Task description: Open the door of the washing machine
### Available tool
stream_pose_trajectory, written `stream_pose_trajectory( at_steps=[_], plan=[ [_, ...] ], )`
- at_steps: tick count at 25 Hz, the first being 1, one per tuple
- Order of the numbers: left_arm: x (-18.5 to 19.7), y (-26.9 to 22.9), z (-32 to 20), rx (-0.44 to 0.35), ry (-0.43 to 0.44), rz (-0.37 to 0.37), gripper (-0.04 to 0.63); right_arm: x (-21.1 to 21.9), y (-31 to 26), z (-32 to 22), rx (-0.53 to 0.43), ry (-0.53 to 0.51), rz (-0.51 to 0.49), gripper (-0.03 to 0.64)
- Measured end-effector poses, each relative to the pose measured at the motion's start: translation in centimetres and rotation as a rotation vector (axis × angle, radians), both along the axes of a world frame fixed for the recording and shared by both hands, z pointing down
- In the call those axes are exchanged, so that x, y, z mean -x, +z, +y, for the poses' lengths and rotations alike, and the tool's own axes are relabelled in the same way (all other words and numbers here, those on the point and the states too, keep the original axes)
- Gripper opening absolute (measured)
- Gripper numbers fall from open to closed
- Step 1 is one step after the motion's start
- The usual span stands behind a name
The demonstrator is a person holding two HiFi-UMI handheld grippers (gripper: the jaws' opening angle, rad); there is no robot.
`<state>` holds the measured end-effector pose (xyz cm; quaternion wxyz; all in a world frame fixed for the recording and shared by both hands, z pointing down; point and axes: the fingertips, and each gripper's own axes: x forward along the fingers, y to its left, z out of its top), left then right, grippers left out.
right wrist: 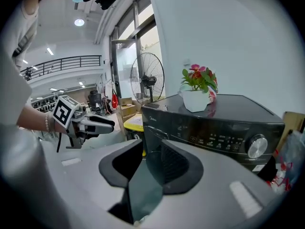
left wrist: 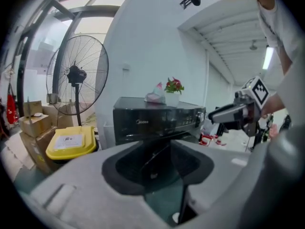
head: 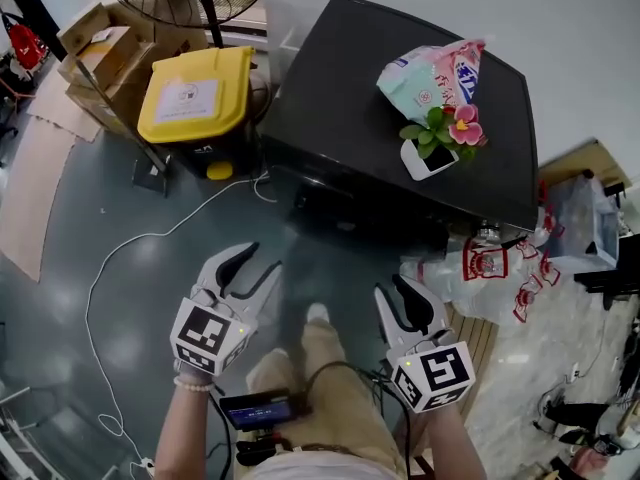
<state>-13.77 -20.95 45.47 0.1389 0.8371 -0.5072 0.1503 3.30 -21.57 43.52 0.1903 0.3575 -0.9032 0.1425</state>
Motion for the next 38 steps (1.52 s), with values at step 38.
stream_pose_trajectory(
  at_steps=[38],
  plan=[
    [-2.1, 23.9, -11.8, 0.273, 0.130, -0.197, 0.184, -1.6, 10.9, -5.4, 0.063, 0.019, -0.024, 0.104]
  ],
)
